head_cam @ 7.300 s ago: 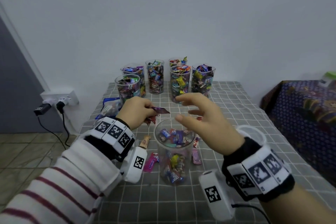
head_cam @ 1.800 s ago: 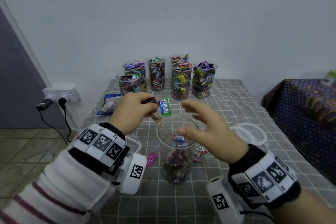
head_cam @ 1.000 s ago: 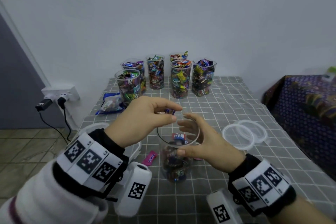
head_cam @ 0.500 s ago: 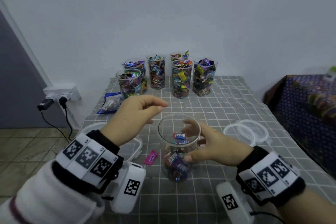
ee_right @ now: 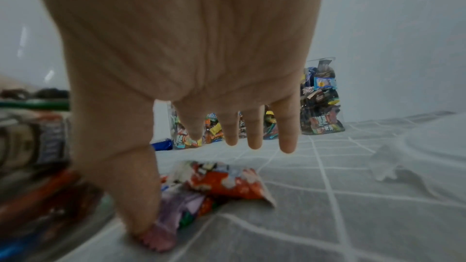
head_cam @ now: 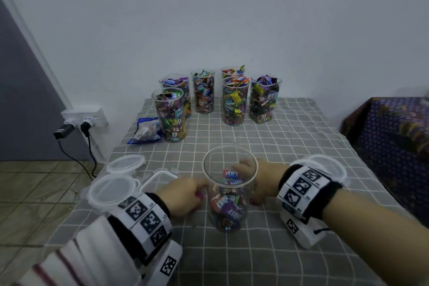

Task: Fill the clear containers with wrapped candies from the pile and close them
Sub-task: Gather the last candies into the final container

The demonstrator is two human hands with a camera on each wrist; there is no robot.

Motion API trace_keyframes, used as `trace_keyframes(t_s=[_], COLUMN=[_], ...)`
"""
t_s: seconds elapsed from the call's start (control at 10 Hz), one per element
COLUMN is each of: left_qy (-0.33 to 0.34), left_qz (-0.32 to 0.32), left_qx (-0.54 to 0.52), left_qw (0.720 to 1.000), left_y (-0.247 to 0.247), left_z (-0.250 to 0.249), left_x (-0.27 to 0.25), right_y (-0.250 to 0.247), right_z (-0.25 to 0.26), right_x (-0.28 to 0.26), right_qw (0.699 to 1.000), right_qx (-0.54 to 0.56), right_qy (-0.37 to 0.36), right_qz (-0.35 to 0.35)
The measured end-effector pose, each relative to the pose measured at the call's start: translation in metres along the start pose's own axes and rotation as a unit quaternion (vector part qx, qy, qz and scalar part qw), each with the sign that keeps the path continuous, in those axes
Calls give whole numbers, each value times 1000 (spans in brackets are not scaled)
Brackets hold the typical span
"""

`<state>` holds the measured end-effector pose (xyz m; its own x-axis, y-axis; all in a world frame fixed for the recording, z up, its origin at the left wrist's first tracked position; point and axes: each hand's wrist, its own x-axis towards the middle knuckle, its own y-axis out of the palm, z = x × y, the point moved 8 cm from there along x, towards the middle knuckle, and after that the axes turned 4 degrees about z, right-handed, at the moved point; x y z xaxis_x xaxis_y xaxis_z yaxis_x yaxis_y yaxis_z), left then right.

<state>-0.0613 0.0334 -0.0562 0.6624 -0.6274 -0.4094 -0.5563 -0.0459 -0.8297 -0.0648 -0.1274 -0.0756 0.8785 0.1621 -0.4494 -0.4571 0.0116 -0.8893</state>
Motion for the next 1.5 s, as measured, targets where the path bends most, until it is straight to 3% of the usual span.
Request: trace_keyframes(t_s=[0.3,0.5,0.7,0.8,1.0,1.1,1.2,1.3,1.4,1.5], left_qy=[-6,11,48,51,49,60,65,86,141,182], left_qz=[-27,-41,-100,-103,-92,-134,-207,-302,-389,-409], left_qx=[127,161,168,152,97,45,-31,-148,-256,-278], left_qw=[991,986,980,982,990,988,976,938,874,850], left_y=[11,18,16,15,12,-6,-37,-70,-100,-112], left_z=[4,2,-10,-9,-2,-4,-2,-4,-15,-33], left_x=[1,-2,-10,-11,-13,-19,-31,-51,-73,-83], right_y=[12,5,18,17,13,10,7,6,2,-7], right_z=[18,19,16,16,14,10,8,4,-1,-6], right_x=[11,-30,-53,-60,-70,-73,-73,-73,-74,-76], right_qw=[999,999,998,998,998,997,996,995,994,990], right_qx=[-36,-15,-45,-35,1,21,30,36,53,68], right_qy=[-29,-33,-39,-47,-48,-34,-19,-12,-3,4], right_qz=[27,30,20,-21,-51,-63,-79,-94,-101,-122])
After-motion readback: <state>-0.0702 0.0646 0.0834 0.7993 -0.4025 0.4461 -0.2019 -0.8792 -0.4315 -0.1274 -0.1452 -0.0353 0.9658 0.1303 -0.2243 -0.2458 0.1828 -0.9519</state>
